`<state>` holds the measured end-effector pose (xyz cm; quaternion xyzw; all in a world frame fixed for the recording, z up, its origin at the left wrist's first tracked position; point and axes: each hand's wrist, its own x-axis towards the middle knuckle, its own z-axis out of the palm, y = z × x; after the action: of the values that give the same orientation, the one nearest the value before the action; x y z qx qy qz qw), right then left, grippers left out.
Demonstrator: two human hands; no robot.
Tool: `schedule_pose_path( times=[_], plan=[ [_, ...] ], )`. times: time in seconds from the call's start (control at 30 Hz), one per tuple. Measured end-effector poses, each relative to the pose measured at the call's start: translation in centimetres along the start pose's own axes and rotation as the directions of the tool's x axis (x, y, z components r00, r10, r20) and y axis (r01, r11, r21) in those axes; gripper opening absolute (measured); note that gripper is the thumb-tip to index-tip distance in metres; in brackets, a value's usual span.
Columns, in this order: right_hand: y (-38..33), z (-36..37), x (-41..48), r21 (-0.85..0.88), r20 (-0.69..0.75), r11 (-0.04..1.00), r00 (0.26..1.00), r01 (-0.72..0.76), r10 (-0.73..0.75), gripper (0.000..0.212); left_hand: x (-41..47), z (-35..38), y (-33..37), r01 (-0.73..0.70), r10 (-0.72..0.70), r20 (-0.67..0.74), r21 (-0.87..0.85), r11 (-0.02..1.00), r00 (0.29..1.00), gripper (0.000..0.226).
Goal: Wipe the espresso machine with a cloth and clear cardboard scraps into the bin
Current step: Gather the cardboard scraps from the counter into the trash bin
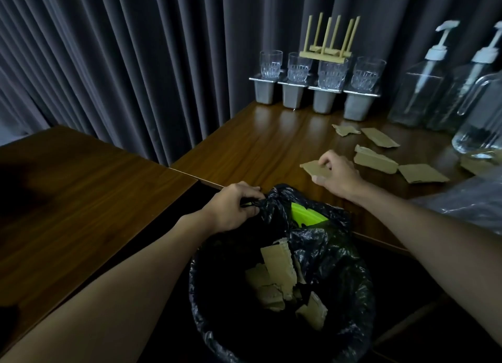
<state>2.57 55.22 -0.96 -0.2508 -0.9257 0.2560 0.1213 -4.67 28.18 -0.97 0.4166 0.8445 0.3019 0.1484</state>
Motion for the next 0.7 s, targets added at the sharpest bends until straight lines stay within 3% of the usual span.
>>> schedule_pose_path(
  times=[0.1, 0.23, 0.43, 0.5, 0.57, 0.7],
  plan=[
    [-0.3, -1.3, -0.5, 0.22, 0.09, 0.966, 0.989, -0.138, 0.121, 0.058, -0.2, 0.2, 0.2, 0.01, -0.01, -0.006, 0.0, 1.0, 1.0, 0.032],
    [-0.7, -2.7, -1.9, 0.388, -0.032, 0.919, 0.996, -0.067, 0.086, 0.033, -0.1, 0.3, 0.4, 0.017, -0.017, -0.005, 0.013, 1.0, 1.0, 0.033],
    [-2.5, -4.7, -5.4, 0.595, 0.074, 0.804, 0.996, 0.004, -0.059, 0.025, -0.3, 0.6, 1.3, 0.023, -0.023, -0.007, 0.006, 1.0, 1.0, 0.034],
    [-3.2, -5.3, -6.5, 0.616, 0.22, 0.788, 0.963, -0.016, -0.153, 0.024, -0.3, 0.5, 1.5, 0.027, -0.027, 0.003, 0.011, 1.0, 1.0, 0.035],
    [-3.3, -5.6, -7.0, 0.54, 0.335, 0.842, 0.911, 0.022, -0.239, 0.018, -0.2, 0.5, 1.8, 0.022, -0.022, 0.008, 0.028, 0.999, 1.0, 0.035],
    [-1.2, -5.7, -5.8, 0.473, 0.14, 0.878, 0.978, 0.071, -0.155, 0.023, -0.2, 0.6, 2.4, 0.01, -0.011, 0.009, 0.034, 0.999, 1.0, 0.034]
  ],
)
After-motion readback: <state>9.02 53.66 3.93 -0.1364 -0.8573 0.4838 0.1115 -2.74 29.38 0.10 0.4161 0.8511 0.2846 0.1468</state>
